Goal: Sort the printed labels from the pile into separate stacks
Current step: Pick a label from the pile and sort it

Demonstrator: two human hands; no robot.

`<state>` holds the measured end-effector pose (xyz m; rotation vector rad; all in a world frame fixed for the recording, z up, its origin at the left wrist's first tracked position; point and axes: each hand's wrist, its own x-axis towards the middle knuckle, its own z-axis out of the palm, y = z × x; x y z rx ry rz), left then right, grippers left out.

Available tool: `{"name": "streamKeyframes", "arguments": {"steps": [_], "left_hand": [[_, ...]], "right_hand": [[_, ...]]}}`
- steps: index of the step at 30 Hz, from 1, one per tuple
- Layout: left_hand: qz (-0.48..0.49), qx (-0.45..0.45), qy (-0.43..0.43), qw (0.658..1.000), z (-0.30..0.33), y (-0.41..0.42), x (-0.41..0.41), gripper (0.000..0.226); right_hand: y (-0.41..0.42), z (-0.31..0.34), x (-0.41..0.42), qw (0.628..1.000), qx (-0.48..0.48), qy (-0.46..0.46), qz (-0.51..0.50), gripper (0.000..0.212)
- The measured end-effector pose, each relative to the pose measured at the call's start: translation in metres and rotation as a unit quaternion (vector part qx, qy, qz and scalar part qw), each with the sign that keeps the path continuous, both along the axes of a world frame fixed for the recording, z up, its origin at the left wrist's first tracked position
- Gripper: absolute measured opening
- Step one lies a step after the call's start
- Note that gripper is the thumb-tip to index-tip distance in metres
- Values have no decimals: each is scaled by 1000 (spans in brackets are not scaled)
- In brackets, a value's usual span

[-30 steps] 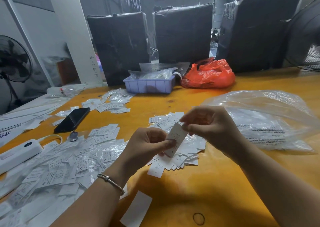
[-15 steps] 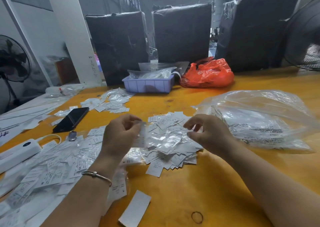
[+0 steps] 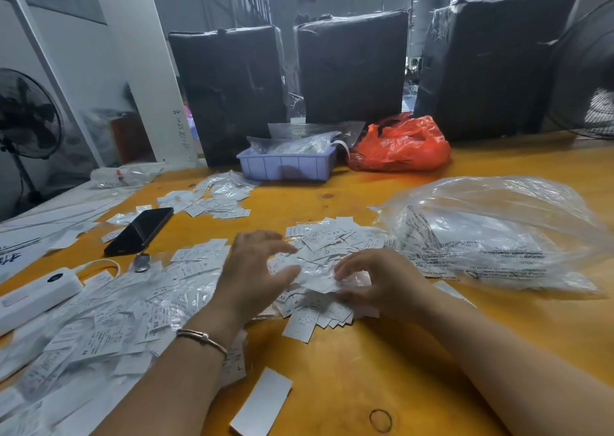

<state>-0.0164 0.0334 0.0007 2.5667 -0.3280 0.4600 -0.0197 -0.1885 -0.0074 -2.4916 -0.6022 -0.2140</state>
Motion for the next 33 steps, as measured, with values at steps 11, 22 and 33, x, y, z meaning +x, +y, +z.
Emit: {"name": "streamKeyframes", "arguments": {"steps": [11,22,33], "left_hand": [[-162,35,49,985,-4,-12,-4,46],[-133,-19,-48,990,1,-15,-7,7],[-203,-112,83,969,6,-12,-9,6]], "right_hand": [[-3,10,0,982,186,1,-13,12],[-12,10,0,931,349,-45,-100,45],[-17,13,3,884,459,54,-68,18]]}}
